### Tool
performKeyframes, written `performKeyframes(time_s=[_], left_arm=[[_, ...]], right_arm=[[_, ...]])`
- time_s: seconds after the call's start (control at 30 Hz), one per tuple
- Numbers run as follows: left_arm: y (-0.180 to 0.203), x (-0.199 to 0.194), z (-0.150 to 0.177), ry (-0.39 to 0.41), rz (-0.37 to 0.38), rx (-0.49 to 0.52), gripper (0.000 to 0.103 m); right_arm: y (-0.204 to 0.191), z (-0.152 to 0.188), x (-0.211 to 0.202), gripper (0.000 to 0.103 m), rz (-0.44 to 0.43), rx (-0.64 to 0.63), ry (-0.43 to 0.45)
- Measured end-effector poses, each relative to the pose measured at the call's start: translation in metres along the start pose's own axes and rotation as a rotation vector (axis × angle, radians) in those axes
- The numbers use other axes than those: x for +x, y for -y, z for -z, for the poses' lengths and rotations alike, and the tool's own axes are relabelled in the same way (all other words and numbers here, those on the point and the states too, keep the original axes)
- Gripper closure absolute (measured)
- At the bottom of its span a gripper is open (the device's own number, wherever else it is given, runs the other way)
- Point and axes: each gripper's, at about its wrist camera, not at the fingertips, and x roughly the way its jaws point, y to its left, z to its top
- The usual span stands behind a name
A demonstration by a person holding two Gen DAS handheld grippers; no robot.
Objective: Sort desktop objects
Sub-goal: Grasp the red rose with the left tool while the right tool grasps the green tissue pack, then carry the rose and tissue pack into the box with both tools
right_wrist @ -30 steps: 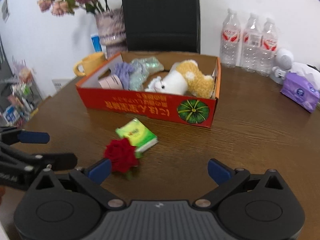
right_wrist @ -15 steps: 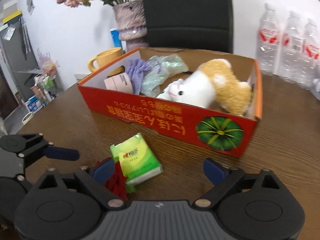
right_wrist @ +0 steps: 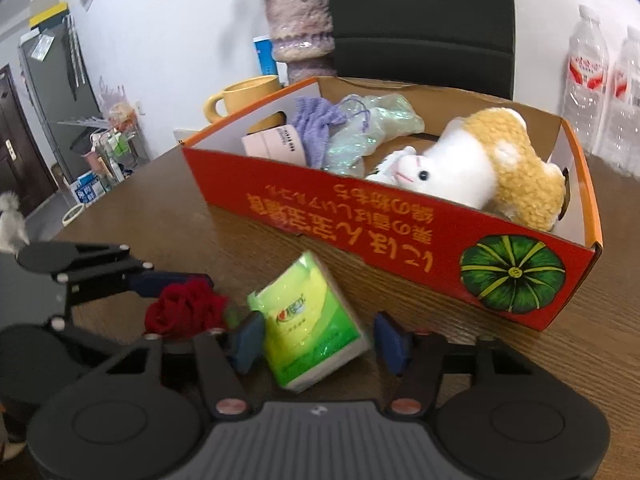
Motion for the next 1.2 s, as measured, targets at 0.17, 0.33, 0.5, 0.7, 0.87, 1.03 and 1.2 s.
performKeyframes(time_s=[0.17,0.33,0.5,0.7,0.87,1.03,1.2], left_arm=[[-0.006,-0.007,0.002,0.014,0.05,0.002,0.06],[-0.01,-0.017,0.005,0.032,0.074,-0.008,0.062],[-0.013,-0.035,0.006,0.082,0.076,-0.022,0.063],[-0.026,-0.057,0.014,0.125,0.075,-0.106,0.063],[-0.033,-0.078,0.016,0.159,0.08,-0.133,0.063],[-0.041,-0.1,-0.006,0.214,0.092,-0.114,0.063],[-0.051,-0.112,-0.059,0.308,0.078,-0.124,0.063]], right_arm=[[-0.012,0.008,-0.005,0.088,0.046,0.004,0.025],[-0.017,0.017,-0.017,0.089,0.072,0.057,0.056],[-0.031,0.025,-0.033,0.089,0.108,0.075,0.089],[-0.052,0.034,-0.06,0.089,0.178,0.107,0.169],[-0.059,0.032,-0.079,0.089,0.192,0.149,0.231],[-0.055,0.01,-0.098,0.089,0.208,0.158,0.281],[-0.045,-0.036,-0.119,0.089,0.221,0.181,0.37]])
